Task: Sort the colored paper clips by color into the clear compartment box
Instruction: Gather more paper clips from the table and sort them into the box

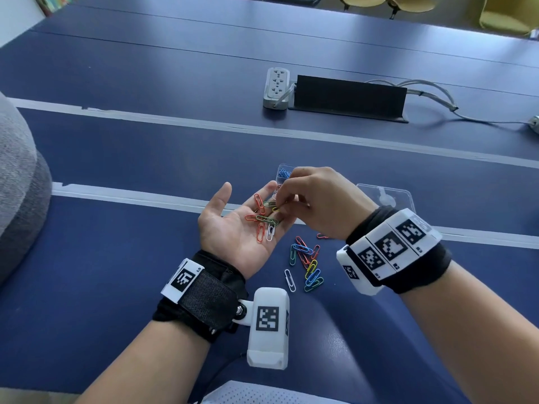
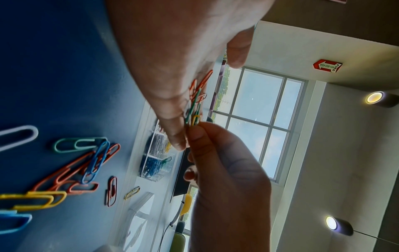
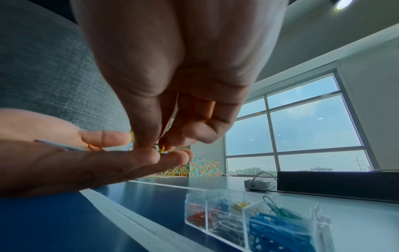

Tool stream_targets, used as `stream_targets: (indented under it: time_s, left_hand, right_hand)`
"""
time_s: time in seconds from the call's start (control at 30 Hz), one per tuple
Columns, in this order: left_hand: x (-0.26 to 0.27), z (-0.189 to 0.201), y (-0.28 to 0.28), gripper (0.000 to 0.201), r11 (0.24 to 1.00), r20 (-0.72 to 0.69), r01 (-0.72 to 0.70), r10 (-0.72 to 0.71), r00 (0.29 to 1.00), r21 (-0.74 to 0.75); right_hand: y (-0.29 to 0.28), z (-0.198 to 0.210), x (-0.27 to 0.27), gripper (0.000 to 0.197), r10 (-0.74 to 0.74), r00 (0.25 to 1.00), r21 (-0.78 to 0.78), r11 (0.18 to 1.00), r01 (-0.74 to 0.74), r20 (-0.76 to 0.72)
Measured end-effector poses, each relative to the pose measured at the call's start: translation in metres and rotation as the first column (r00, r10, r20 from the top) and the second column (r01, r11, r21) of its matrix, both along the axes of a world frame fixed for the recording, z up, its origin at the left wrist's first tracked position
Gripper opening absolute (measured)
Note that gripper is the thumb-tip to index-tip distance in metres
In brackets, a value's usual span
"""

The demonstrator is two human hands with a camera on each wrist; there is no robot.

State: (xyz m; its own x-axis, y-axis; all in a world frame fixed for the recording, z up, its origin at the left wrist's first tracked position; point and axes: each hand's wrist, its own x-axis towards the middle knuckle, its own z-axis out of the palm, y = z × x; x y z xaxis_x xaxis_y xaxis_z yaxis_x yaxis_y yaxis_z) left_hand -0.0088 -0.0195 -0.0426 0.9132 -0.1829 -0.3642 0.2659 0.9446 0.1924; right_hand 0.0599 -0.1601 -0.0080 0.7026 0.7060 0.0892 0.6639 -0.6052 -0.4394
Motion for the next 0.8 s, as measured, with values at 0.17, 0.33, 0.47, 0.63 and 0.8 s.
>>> stream_targets:
  time_s: [0.17,0.33,0.47,0.63,0.8]
  left_hand:
    - [0.001,-0.003,0.001,0.073,0.998,-0.008,0.022,-0.022,1.000,0.055]
    - [0.001,-0.007,0.002,0.068,0.997,-0.022,0.015,-0.014,1.000,0.075]
    - [0.001,-0.009,0.003,0.062,0.998,-0.017,0.020,-0.019,1.000,0.066]
    - [0.001,-0.009,0.003,0.064,0.999,-0.014,0.029,-0.028,0.999,0.045]
    - [-0.001,-0.007,0.007,0.066,0.998,-0.014,0.018,-0.017,1.000,0.058]
  right_hand:
    - [-0.004,0.005,0.001,0.007,-0.057,0.998,0.119,0.991,0.056,0.004]
    - [-0.016,0.010,0.024,0.015,-0.283,0.959,0.159,0.947,0.280,-0.002]
    - [-0.021,0.009,0.043,0.015,-0.403,0.915,0.052,0.914,0.402,0.001]
    - [-0.012,-0.009,0.062,0.017,-0.468,0.884,-0.092,0.881,0.465,-0.012]
    - [-0.003,-0.018,0.066,0.012,-0.464,0.886,-0.165,0.876,0.453,-0.029]
